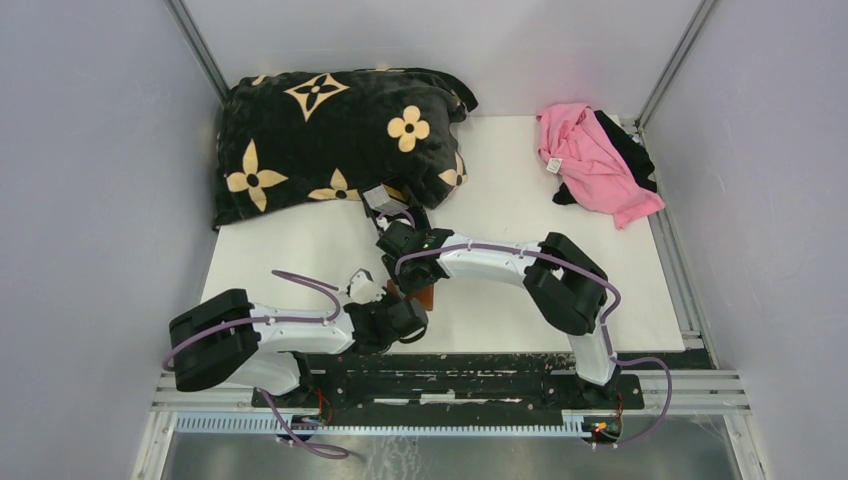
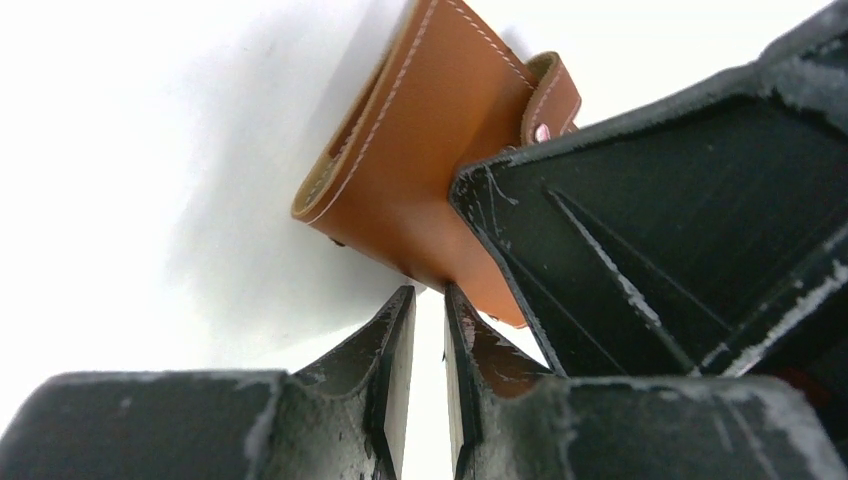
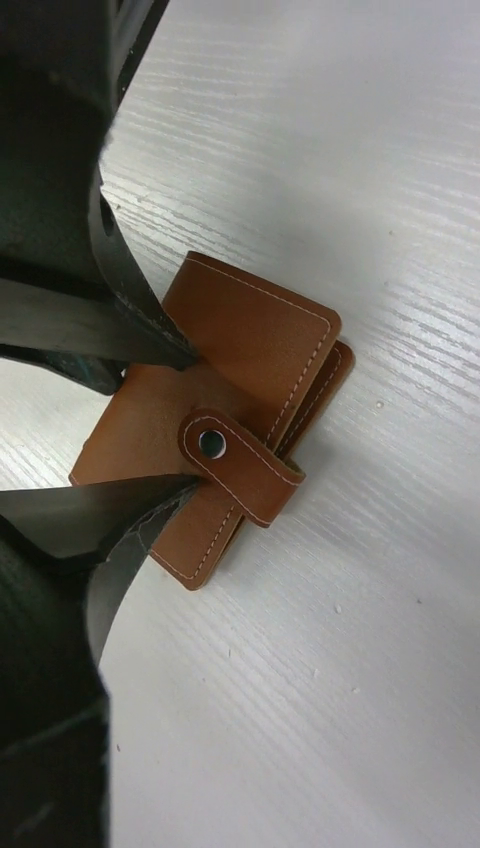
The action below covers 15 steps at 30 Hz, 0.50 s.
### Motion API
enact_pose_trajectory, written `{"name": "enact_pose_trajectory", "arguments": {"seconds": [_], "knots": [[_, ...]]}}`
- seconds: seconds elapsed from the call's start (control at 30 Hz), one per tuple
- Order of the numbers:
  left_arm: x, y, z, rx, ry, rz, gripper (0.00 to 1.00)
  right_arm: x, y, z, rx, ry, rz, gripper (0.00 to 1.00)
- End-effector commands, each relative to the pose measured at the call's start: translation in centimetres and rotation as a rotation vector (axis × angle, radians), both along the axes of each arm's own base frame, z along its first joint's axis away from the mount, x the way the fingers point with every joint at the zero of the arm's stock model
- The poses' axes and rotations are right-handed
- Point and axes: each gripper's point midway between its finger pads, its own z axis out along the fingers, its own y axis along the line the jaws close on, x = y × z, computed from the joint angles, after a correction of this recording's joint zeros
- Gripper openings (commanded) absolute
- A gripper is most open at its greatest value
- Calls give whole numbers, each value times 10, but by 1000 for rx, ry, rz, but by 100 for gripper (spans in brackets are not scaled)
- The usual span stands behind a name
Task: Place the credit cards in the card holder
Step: Close the card holder at the center of the board.
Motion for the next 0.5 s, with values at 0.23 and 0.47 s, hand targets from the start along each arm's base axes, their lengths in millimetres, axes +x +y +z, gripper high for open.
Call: {"name": "enact_pose_trajectory", "arguments": {"seconds": [0.23,0.47], "knots": [[-23,87,-30,311,97,70,27,-14,-3,14,63,91,-4,54],[-11,86,-30,332,93,84,27,-4,-11,29,85,70,-24,54]]}}
